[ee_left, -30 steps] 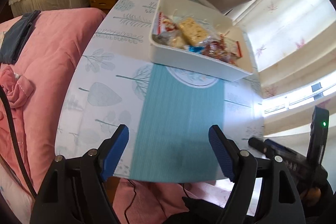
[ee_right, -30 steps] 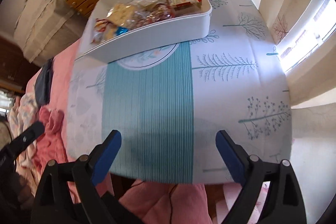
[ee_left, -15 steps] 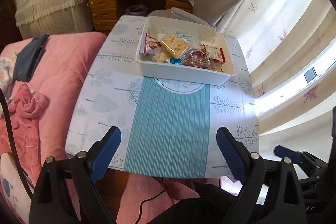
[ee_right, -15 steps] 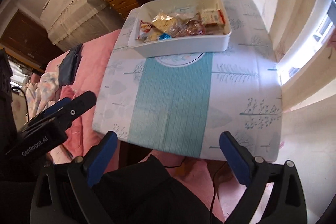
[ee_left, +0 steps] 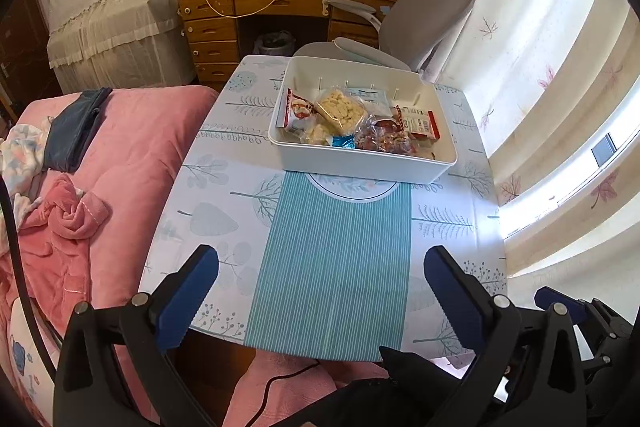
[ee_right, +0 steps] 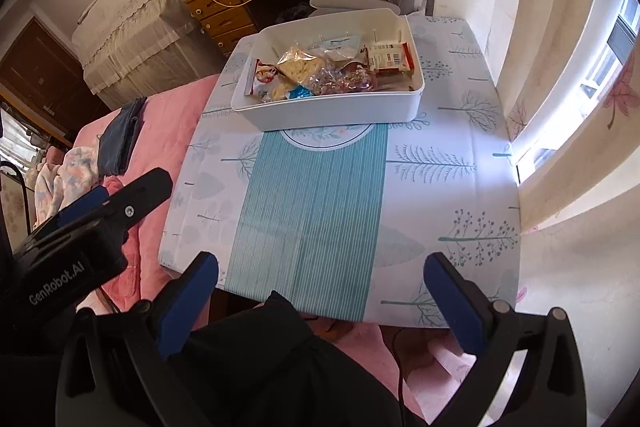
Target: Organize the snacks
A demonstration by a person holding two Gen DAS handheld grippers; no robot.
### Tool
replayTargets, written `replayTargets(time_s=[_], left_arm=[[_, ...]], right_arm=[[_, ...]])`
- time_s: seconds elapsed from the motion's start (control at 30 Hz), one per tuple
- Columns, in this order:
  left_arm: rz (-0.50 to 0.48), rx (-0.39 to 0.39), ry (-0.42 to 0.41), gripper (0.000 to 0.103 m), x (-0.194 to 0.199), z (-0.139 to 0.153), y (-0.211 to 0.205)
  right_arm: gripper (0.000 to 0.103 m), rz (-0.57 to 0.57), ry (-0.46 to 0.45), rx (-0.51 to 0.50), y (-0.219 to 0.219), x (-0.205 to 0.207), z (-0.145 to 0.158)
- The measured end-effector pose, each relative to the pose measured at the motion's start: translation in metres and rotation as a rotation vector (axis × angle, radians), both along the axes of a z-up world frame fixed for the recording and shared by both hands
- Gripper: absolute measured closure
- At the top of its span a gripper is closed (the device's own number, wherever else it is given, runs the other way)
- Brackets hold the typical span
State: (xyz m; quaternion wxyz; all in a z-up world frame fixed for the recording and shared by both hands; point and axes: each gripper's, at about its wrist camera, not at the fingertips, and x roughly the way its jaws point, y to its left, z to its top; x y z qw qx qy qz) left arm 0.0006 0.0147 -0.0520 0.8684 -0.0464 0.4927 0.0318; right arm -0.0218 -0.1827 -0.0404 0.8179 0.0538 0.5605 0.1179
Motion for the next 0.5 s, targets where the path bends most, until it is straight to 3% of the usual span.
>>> replayTargets(time_s=[0.5], left_arm=[[-0.014, -0.016, 0.020, 0.001, 0.0102, -0.0059, -0.0109]], right_arm=[[0.000, -0.021, 0.022, -0.006, -0.0090, 0.0070, -0.0058]])
